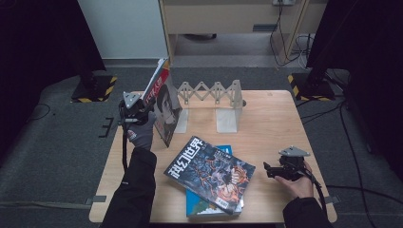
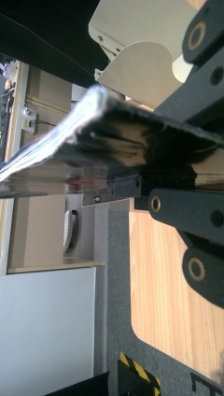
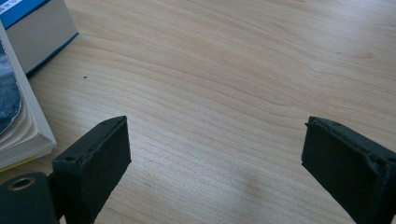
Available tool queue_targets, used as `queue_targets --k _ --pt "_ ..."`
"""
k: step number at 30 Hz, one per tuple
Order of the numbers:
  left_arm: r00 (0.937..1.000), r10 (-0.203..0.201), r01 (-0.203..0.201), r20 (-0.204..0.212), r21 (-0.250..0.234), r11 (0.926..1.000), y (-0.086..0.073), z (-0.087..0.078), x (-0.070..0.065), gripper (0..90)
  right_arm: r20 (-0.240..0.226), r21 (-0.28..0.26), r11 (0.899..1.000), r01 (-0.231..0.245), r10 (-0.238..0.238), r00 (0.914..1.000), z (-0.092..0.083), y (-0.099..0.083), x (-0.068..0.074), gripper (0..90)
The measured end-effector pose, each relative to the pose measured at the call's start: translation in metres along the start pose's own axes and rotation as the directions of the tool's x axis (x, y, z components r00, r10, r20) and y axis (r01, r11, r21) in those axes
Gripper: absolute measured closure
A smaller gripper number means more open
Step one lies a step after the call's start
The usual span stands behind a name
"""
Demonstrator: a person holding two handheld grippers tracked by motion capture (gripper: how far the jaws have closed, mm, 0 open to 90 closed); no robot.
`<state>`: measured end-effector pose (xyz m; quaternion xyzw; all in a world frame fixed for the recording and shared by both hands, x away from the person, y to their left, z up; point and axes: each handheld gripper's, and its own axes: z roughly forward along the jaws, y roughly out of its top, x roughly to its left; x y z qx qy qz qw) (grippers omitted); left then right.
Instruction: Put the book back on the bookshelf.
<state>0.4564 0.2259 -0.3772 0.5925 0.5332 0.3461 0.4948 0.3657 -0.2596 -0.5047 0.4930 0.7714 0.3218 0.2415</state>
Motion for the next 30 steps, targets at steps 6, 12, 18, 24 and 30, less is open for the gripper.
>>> queue_targets --k 6,12,18,24,30 --pt "0.9995 0.018 -0.019 -0.026 -0.034 0.9992 0.001 0.003 -0.01 86.4 0.003 -0.001 1.0 -0.003 0.003 1.0 0.0 0.0 0.0 8.4" --pt "0.9943 0.083 -0.087 -0.066 -0.061 0.9943 0.008 0.004 -0.022 86.4 -0.001 -0.004 1.0 -0.005 0.005 1.0 -0.001 0.001 -0.001 8.6" --pt "0.9903 0.111 -0.118 -0.083 -0.075 0.9902 0.006 0.003 -0.022 86.3 0.001 -0.005 1.0 0.001 -0.001 1.0 0.0 0.001 -0.001 8.8" --pt "0.9883 0.125 -0.133 -0.088 -0.094 0.9866 -0.004 -0.001 -0.019 86.1 0.0 -0.002 1.0 0.008 -0.008 1.0 0.0 0.0 0.0 9.1" --pt "0.9877 0.131 -0.138 -0.086 -0.084 0.9868 -0.01 -0.004 -0.017 85.1 0.002 0.002 1.0 0.008 -0.008 1.0 0.0 0.0 0.0 9.1"
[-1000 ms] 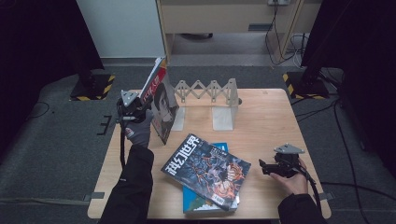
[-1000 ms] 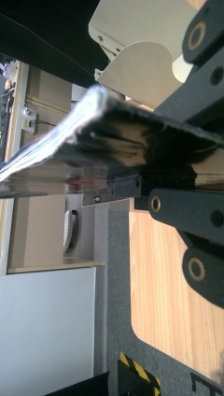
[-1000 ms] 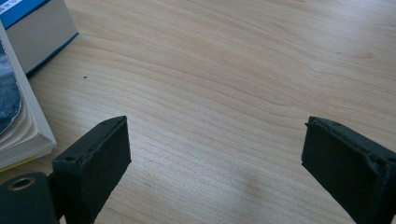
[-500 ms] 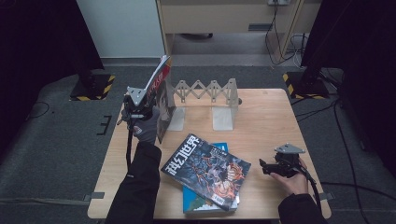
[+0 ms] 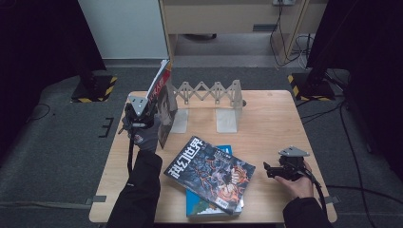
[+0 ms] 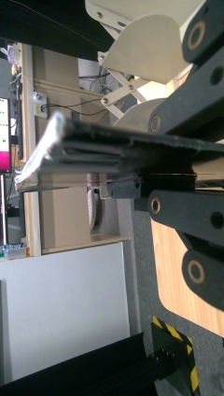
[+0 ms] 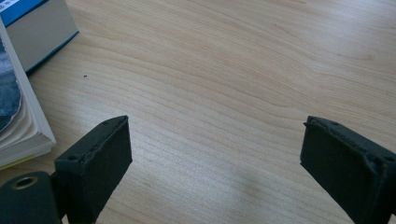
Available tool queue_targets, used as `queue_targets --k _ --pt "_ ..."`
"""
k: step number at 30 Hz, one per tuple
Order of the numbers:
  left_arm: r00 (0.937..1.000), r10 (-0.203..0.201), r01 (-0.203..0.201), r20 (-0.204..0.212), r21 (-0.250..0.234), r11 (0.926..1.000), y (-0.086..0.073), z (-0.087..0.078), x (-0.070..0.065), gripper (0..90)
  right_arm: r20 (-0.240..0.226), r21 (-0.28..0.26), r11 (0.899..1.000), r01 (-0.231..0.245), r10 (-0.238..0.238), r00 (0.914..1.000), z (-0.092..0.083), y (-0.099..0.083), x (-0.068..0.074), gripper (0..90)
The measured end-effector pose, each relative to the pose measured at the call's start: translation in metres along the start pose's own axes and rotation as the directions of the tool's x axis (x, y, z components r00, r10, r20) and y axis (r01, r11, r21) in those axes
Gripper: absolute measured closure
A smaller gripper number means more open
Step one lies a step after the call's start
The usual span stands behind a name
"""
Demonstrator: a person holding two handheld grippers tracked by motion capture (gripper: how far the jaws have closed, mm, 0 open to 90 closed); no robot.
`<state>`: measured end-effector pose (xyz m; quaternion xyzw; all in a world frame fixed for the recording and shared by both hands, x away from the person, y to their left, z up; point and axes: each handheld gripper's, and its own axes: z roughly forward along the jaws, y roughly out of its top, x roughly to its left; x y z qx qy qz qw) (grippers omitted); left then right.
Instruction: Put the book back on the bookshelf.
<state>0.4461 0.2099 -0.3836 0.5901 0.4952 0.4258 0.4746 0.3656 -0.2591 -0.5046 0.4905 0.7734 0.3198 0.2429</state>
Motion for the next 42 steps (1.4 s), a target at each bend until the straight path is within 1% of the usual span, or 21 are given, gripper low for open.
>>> queue_targets --k 2,3,7,9,11,12,13,15,19,21,23,26,30,31,33,34,36,39,42 --pt "1.0 -0.001 0.001 0.005 0.002 1.0 0.0 -0.001 0.0 84.3 0.0 0.0 1.0 -0.001 0.001 1.0 0.0 0.0 0.0 9.1" --pt "0.9999 0.005 -0.005 0.012 0.005 1.0 -0.001 -0.002 0.0 84.3 0.0 0.002 1.0 -0.001 0.001 1.0 0.0 0.0 0.001 9.1" --pt "0.9998 0.016 -0.016 0.01 0.007 0.9998 -0.001 -0.003 -0.002 84.6 -0.001 0.001 1.0 0.0 0.0 1.0 0.0 0.0 0.001 9.1" --pt "0.9997 0.022 -0.022 -0.002 0.007 0.9997 -0.001 -0.004 -0.002 84.4 -0.001 0.003 1.0 0.0 0.0 1.0 0.0 0.0 0.001 9.1" --pt "0.9998 0.018 -0.018 -0.008 0.009 0.9998 -0.001 -0.005 0.0 84.5 -0.004 0.003 1.0 -0.001 0.001 1.0 0.0 0.0 0.001 9.1" --pt "0.9997 0.012 -0.012 -0.021 0.011 0.9999 -0.001 -0.005 0.003 84.7 -0.007 0.005 1.0 0.005 -0.005 1.0 0.0 0.0 0.001 9.1" --pt "0.9997 0.012 -0.012 -0.021 0.011 0.9999 -0.001 -0.005 0.003 84.8 -0.007 0.005 1.0 0.005 -0.005 1.0 0.0 0.0 0.001 9.1" --pt "0.9989 -0.002 0.003 -0.047 0.011 0.9999 -0.002 -0.004 0.007 84.8 -0.006 0.011 1.0 0.006 -0.006 1.0 0.001 0.0 0.001 9.1" --pt "0.9985 0.003 -0.003 -0.055 0.007 1.0 -0.003 -0.004 0.006 84.8 -0.008 0.013 1.0 0.007 -0.007 0.9999 0.001 0.0 0.001 9.1" --pt "0.9976 0.004 -0.003 -0.069 0.007 1.0 -0.003 -0.003 0.006 84.0 -0.006 0.012 1.0 0.006 -0.006 1.0 0.001 0.0 0.001 9.1" --pt "0.9977 0.006 -0.005 -0.067 0.007 1.0 -0.003 -0.003 0.005 83.6 -0.007 0.013 1.0 0.005 -0.005 1.0 0.001 0.0 0.001 9.1" --pt "0.9974 0.011 -0.011 -0.072 0.009 0.9999 -0.004 -0.003 0.005 80.1 -0.008 0.014 1.0 0.007 -0.007 0.9999 0.001 0.0 0.001 9.1" --pt "0.9979 0.003 -0.002 -0.064 0.017 0.9999 -0.007 -0.002 0.007 75.7 -0.006 0.011 1.0 0.005 -0.005 1.0 0.001 0.0 0.001 9.1" --pt "0.9986 0.0 0.001 -0.052 0.019 0.9998 -0.009 -0.002 0.008 72.1 -0.008 0.014 1.0 0.006 -0.006 0.9999 0.001 0.0 0.001 9.1" --pt "0.9988 -0.002 0.002 -0.048 0.018 0.9998 -0.011 -0.002 0.008 70.5 -0.008 0.013 1.0 0.006 -0.006 1.0 0.001 0.0 0.001 9.1" --pt "0.9991 -0.007 0.008 -0.041 0.017 0.9998 -0.012 -0.002 0.009 66.0 -0.006 0.012 1.0 0.005 -0.005 1.0 0.001 0.0 0.002 9.1" --pt "0.9996 -0.015 0.016 -0.022 0.015 0.9998 -0.013 -0.003 0.01 63.1 -0.008 0.011 1.0 0.006 -0.006 0.9999 0.001 0.0 0.002 9.1" --pt "0.9998 -0.009 0.009 -0.019 0.022 0.9997 -0.013 -0.003 0.009 62.4 -0.011 0.009 1.0 0.007 -0.006 0.9999 0.001 0.0 0.002 9.1" --pt "0.9998 -0.017 0.017 -0.012 0.021 0.9996 -0.012 -0.004 0.01 62.1 -0.01 0.008 1.0 0.007 -0.007 0.9999 0.001 0.0 0.001 9.1"
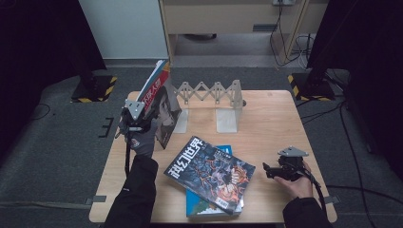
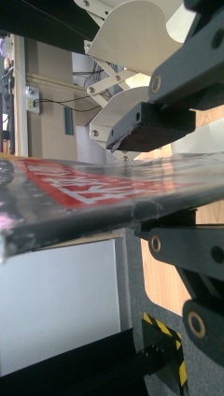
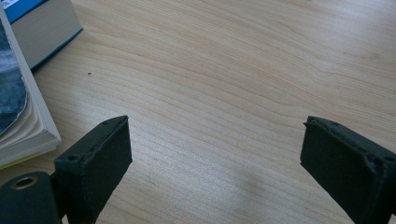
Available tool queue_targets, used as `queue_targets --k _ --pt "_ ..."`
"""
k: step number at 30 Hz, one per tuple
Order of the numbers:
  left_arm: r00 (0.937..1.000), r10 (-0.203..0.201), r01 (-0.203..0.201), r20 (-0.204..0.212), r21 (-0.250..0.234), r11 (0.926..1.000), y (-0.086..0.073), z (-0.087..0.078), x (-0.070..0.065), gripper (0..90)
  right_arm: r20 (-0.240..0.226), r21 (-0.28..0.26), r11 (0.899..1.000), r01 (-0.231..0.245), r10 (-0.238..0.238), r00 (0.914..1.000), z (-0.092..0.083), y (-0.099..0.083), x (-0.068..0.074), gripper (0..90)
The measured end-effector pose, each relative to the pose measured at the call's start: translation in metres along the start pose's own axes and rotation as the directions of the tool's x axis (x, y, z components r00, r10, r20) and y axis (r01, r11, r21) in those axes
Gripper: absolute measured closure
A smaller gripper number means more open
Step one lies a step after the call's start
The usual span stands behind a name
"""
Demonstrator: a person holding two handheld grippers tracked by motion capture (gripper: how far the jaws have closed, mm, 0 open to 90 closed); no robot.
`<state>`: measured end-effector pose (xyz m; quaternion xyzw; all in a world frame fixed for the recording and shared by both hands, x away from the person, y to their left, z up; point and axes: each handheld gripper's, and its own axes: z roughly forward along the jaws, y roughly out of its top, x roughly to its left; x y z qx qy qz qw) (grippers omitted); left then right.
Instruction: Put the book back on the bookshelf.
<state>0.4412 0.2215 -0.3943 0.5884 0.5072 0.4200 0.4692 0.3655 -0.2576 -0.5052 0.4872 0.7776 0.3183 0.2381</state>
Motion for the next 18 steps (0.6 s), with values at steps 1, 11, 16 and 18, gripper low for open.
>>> queue_targets --k 1,11,16,18 --pt "1.0 0.0 0.0 0.0 0.0 1.0 0.0 0.0 0.0 61.7 0.0 0.0 1.0 0.0 0.0 1.0 0.0 0.0 0.0 9.1" --pt "0.9935 -0.094 0.092 0.064 0.038 0.995 0.023 0.012 0.014 84.4 0.003 -0.005 1.0 -0.005 0.005 1.0 0.0 0.0 -0.001 9.1" --pt "0.9914 -0.112 0.109 0.069 0.039 0.9933 0.032 0.018 0.01 85.9 -0.002 -0.005 1.0 -0.007 0.007 1.0 0.0 0.001 -0.001 9.2" --pt "0.9917 -0.113 0.111 0.062 0.036 0.9932 0.035 0.02 0.008 86.0 -0.002 -0.005 1.0 -0.007 0.007 1.0 0.0 0.001 -0.001 9.2"
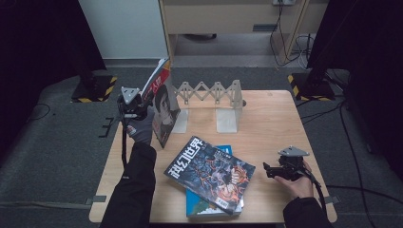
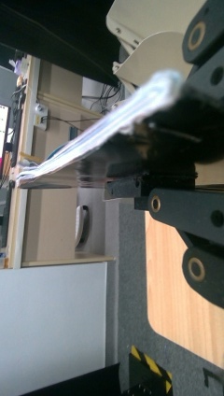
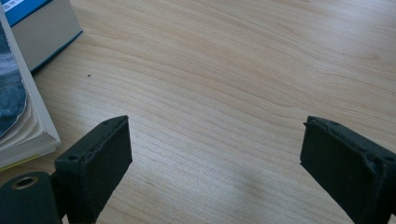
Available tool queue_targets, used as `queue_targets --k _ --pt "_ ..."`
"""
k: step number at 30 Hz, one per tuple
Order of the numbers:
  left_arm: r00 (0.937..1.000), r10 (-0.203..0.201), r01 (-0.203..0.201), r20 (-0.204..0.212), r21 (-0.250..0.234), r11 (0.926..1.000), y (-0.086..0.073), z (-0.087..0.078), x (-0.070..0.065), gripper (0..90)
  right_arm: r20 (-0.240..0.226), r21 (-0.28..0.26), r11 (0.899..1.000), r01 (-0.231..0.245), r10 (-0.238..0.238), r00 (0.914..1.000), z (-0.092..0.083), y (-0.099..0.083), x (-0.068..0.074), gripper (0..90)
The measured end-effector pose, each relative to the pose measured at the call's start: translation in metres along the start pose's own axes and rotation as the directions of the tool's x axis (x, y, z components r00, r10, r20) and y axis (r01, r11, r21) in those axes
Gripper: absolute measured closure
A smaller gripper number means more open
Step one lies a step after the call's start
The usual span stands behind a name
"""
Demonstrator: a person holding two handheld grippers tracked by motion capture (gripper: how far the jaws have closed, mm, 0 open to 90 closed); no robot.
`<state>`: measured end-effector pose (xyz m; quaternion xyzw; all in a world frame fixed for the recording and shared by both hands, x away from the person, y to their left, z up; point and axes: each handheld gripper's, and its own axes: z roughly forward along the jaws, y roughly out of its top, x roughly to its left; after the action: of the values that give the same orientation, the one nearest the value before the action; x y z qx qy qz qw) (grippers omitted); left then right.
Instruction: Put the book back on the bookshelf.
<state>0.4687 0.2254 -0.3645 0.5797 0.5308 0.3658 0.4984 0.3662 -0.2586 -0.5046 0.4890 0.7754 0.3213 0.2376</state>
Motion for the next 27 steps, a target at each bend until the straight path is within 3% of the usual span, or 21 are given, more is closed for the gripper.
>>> queue_targets --k 6,11,15,18,27 --pt "0.9992 0.021 -0.022 -0.035 -0.039 0.999 0.003 0.008 -0.013 86.0 -0.001 -0.004 1.0 -0.004 0.004 1.0 0.0 0.0 -0.001 9.3" --pt "0.9996 0.001 -0.003 -0.027 -0.063 0.998 0.006 0.01 -0.014 86.0 -0.001 -0.008 1.0 -0.004 0.004 1.0 -0.001 0.0 0.0 9.4" --pt "0.9992 0.034 -0.035 -0.023 -0.067 0.9971 0.0 0.006 -0.017 85.8 -0.001 -0.006 1.0 -0.001 0.001 1.0 0.0 0.0 0.0 9.5" --pt "0.9979 0.061 -0.063 -0.023 -0.056 0.9965 -0.007 0.003 -0.016 85.4 -0.003 -0.002 1.0 0.003 -0.003 1.0 0.0 0.0 0.0 9.6" --pt "0.9978 0.06 -0.059 0.03 -0.011 0.9982 -0.011 -0.01 -0.01 84.4 0.0 0.003 1.0 0.002 -0.002 1.0 -0.001 0.0 0.0 9.6"
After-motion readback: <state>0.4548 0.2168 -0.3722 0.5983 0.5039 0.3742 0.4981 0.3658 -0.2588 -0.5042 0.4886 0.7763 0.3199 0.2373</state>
